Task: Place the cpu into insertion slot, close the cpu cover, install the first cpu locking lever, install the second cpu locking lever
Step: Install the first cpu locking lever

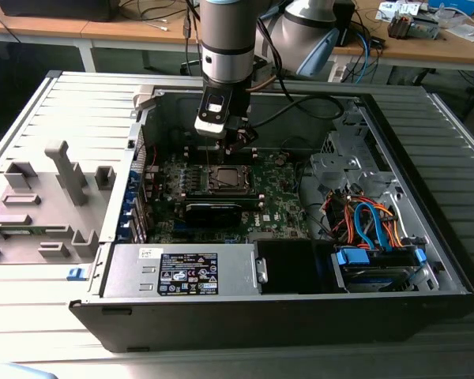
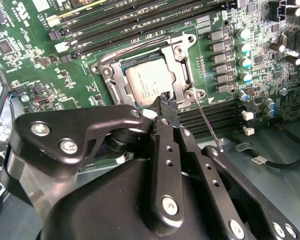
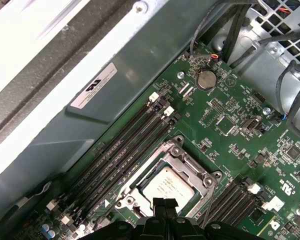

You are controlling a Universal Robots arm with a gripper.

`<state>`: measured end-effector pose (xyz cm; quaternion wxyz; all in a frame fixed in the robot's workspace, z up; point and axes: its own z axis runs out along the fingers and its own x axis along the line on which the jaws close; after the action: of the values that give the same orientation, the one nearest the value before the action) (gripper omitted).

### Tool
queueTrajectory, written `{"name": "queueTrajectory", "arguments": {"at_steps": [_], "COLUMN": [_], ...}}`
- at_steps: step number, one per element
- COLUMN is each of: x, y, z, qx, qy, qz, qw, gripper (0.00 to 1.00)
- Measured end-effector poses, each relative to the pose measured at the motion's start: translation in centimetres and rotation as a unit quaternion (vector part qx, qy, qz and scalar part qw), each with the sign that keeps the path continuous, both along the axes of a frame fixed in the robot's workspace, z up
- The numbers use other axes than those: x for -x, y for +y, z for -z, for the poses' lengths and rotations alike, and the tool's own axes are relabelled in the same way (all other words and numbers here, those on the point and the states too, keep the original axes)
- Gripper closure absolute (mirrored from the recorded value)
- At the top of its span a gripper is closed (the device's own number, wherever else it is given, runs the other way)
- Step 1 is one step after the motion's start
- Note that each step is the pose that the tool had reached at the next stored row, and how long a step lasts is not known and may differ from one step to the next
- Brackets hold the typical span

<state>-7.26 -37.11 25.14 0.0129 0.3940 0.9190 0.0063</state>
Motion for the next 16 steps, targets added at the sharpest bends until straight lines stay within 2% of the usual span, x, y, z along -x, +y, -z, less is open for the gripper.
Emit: {"name": "queueTrajectory", "arguments": {"at_steps": [16], "x": [0.00], "y": [0.00], "z": [0.00], "qx": [0.0000], "qy": [0.0000], "qz": [-0.006], "qw": [0.99998], "gripper": [0.89]}}
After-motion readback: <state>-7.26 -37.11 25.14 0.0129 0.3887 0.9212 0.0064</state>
